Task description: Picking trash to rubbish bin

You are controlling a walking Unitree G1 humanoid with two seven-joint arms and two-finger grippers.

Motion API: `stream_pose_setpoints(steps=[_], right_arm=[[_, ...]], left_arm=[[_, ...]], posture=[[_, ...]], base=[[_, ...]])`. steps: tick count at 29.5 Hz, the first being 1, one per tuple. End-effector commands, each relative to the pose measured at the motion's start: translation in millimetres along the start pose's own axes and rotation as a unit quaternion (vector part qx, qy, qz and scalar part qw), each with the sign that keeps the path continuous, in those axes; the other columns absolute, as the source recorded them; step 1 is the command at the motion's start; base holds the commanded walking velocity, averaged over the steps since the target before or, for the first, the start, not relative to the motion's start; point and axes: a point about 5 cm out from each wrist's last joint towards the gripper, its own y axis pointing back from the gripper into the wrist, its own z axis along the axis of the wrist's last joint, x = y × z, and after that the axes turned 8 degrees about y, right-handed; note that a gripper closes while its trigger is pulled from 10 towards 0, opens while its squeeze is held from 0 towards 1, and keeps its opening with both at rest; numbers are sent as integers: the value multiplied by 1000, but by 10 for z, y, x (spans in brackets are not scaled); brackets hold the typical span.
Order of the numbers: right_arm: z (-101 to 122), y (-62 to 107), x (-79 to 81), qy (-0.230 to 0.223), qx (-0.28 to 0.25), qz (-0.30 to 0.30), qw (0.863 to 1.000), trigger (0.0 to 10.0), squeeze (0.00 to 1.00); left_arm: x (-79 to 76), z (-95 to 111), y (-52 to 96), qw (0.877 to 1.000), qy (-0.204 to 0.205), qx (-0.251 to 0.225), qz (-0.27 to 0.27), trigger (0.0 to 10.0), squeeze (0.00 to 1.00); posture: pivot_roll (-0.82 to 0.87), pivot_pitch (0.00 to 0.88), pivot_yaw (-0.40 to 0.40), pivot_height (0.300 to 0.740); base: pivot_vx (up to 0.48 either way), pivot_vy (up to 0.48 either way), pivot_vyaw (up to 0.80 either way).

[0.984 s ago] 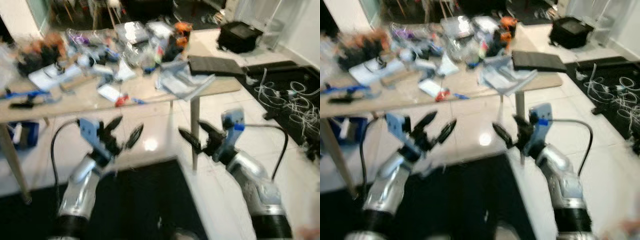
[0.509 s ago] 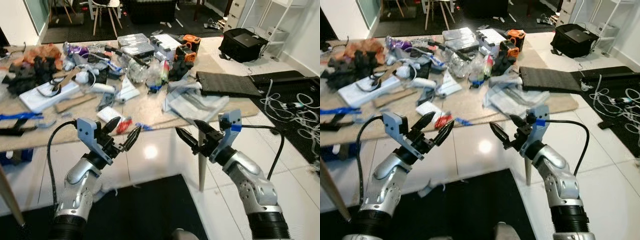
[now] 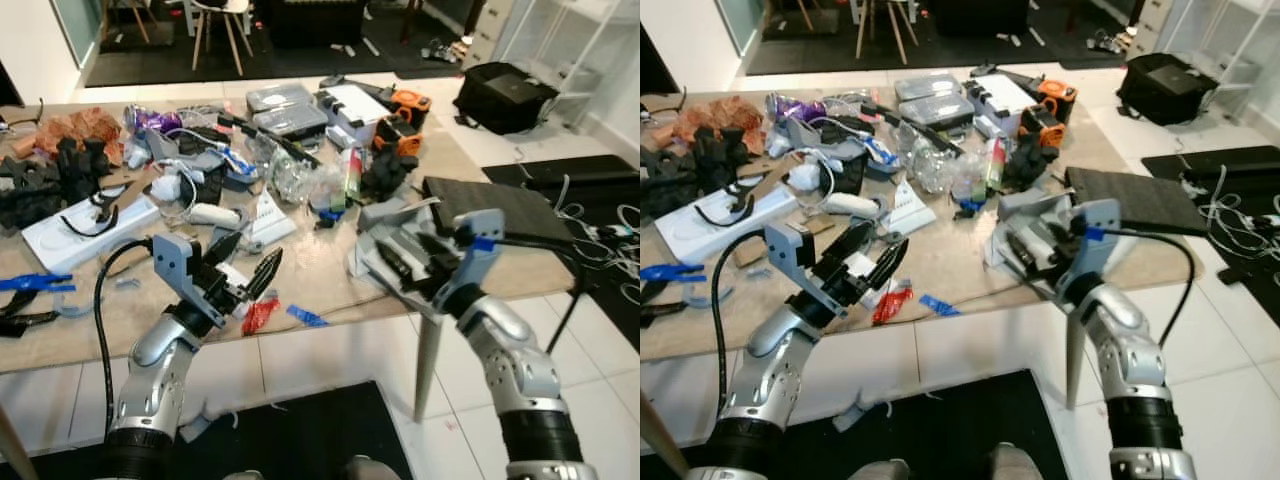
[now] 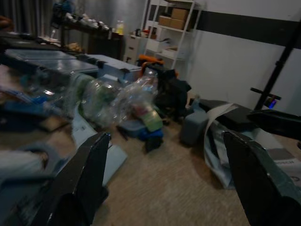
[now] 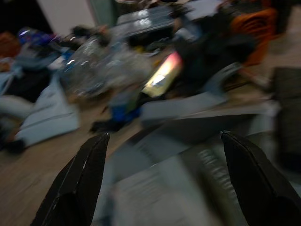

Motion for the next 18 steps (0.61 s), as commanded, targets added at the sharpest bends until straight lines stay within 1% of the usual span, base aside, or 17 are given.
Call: stream_pose_setpoints(steps=[1, 2, 3, 5, 6, 7, 8, 9, 10, 11, 12, 14, 15, 16, 17, 18], right_arm=[[-32, 27, -64, -2, 2, -23, 1000, 10000, 0], [-32, 27, -64, -2, 2, -23, 1000, 10000, 0], [-24, 30, -100, -6, -1, -36, 999, 10000, 0], [-24, 30, -100, -6, -1, -36, 999, 10000, 0], [-15, 33, -137, -9, -3, -49, 999, 10000, 0], [12, 45, -199, -17, -14, -68, 997, 10000, 24], [41, 62, -256, -24, -25, -84, 996, 10000, 851], [63, 79, -310, -30, -34, -100, 994, 10000, 1000], [63, 79, -310, -30, -34, -100, 994, 10000, 1000], [77, 94, -359, -34, -40, -117, 992, 10000, 1000], [77, 94, -359, -34, -40, -117, 992, 10000, 1000], [90, 114, -466, -38, -44, -151, 987, 10000, 1000], [90, 114, -466, -38, -44, -151, 987, 10000, 1000], [95, 133, -535, -50, -48, -176, 982, 10000, 1000], [85, 153, -611, -91, -54, -204, 973, 10000, 1000], [85, 153, -611, -91, -54, -204, 973, 10000, 1000]], left_arm=[[0, -1, 15, 1000, 0, 1, -2, 10000, 0], [0, -1, 15, 1000, 0, 1, -2, 10000, 0], [-2, 1, 14, 1000, 0, 1, -3, 10000, 0], [-2, 1, 14, 1000, 0, 1, -3, 10000, 0], [-4, 2, 14, 1000, 0, 0, -3, 10000, 0], [-7, 6, 16, 1000, -1, 0, -4, 10000, 0], [-9, 9, 17, 1000, -2, -1, -5, 10000, 0], [-13, 14, 19, 1000, -3, -2, -6, 10000, 0], [-13, 14, 19, 1000, -3, -2, -6, 10000, 0], [-15, 18, 20, 1000, -5, -3, -7, 10000, 0], [-15, 18, 20, 1000, -5, -3, -7, 10000, 0], [-19, 30, 19, 1000, -10, -6, -10, 10000, 0], [-19, 30, 19, 1000, -10, -6, -10, 10000, 0], [-18, 42, 19, 1000, -16, -7, -10, 10000, 0], [-15, 54, 18, 1000, -22, -8, -9, 10000, 0], [-15, 54, 18, 1000, -22, -8, -9, 10000, 0]], posture=[[15, 0, -7, 740], [15, 0, -7, 740], [15, 0, -7, 740], [15, 0, -7, 740], [15, 0, -7, 740], [16, 0, -6, 740], [15, 0, -6, 740], [15, 0, -6, 740], [15, 0, -6, 740], [15, 0, -6, 740], [15, 0, -6, 740], [14, 0, -4, 740], [14, 0, -4, 740], [14, 0, -4, 740], [14, 0, -4, 740], [14, 0, -4, 740]], base=[[0, 0, 0], [0, 0, 0], [0, 0, 0], [0, 0, 0], [0, 0, 0], [0, 0, 0], [0, 0, 0], [0, 0, 0], [0, 0, 0], [0, 0, 0], [0, 0, 0], [0, 0, 0], [0, 0, 0], [0, 0, 0], [0, 0, 0], [0, 0, 0]])
